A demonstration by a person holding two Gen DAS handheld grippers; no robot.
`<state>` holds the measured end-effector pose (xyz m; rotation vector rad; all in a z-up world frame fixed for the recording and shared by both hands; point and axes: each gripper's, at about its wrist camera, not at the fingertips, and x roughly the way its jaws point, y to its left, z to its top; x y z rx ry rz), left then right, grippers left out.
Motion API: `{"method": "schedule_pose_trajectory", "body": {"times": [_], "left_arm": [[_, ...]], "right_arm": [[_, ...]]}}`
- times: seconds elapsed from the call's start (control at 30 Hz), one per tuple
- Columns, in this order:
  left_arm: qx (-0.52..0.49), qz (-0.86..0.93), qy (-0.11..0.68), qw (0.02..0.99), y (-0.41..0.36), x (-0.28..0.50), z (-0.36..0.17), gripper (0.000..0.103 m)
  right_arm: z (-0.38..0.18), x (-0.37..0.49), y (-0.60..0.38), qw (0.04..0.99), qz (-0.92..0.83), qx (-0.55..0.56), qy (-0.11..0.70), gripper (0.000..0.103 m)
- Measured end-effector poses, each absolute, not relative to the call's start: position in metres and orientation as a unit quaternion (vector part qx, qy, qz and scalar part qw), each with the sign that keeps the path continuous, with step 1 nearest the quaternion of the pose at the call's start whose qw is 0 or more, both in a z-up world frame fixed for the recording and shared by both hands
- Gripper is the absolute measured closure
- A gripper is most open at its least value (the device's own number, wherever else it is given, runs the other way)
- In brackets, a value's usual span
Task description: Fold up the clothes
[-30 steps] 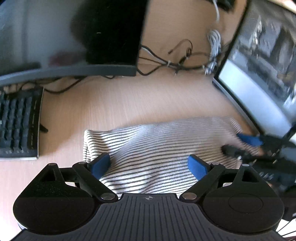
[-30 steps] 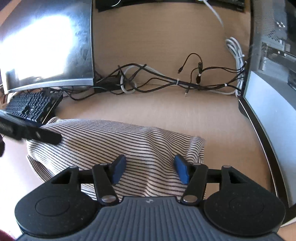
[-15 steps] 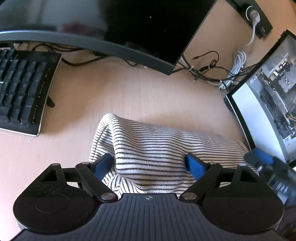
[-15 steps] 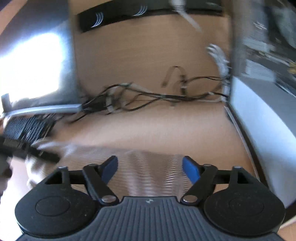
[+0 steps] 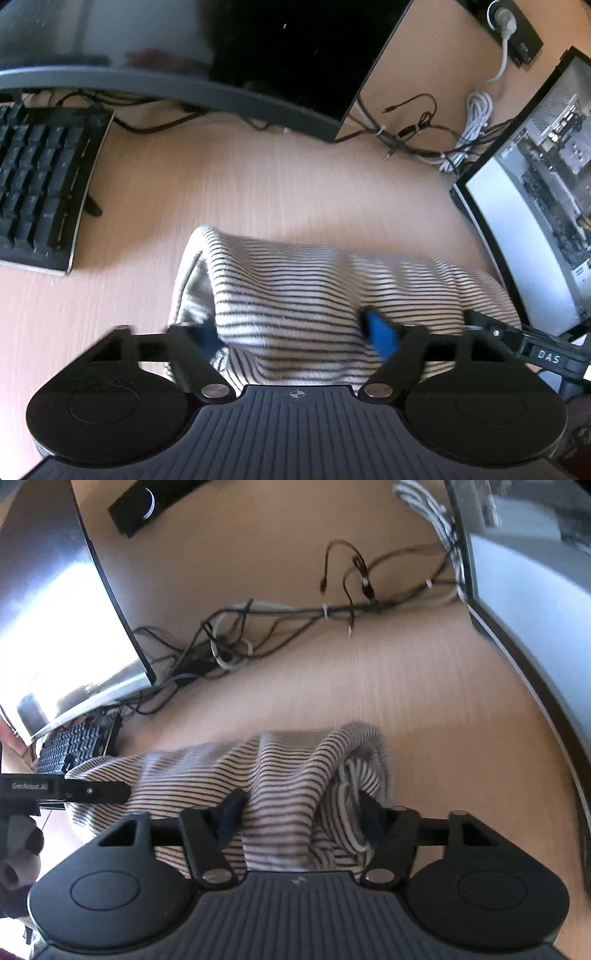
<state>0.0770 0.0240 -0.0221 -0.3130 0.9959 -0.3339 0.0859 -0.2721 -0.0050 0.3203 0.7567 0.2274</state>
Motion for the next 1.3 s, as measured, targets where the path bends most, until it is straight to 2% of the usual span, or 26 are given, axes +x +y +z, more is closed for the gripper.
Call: {"method": "schedule_pose_trajectory", "body": {"times": [0.1,0.27,0.47,0.73,0.83,0.97,1.17,1.3], "left_arm": [[-0.151,-0.160,0.478,0.851,0.025,0.070,-0.021,0.048],[-0.154,-0.163,0.485,0.845,0.025,0.059,-0.018,0.050],[-0.171,-0.166,0.489,0.839,0.029,0.049,-0.020,0.036],[-0.136,-0.183,0.472,0.852,0.012,0.069,-0.031,0.023],[-0.126,-0.188,0.467,0.855,0.007,0.080,-0.036,0.021],[-0.144,-0.185,0.470,0.851,0.008,0.102,-0.044,0.022],[-0.104,-0.159,0.464,0.866,-0.005,0.133,-0.038,0.036],[-0.079,-0.140,0.453,0.877,-0.011,0.140,-0.034,0.033]], "right_arm": [[0.005,0.092,-0.273,0.918,0.117,0.144,0.352,0.051],[0.002,0.092,-0.274,0.919,0.117,0.113,0.359,0.051],[-0.008,0.083,-0.271,0.915,0.115,0.112,0.371,0.036],[-0.013,0.062,-0.266,0.923,0.100,0.099,0.359,0.035],[-0.018,0.061,-0.260,0.934,0.084,0.093,0.336,0.030],[-0.022,0.072,-0.255,0.943,0.074,0.080,0.315,0.027],[-0.018,0.098,-0.253,0.950,0.064,0.042,0.301,0.028],[-0.020,0.095,-0.254,0.950,0.052,0.049,0.304,0.028]]}}
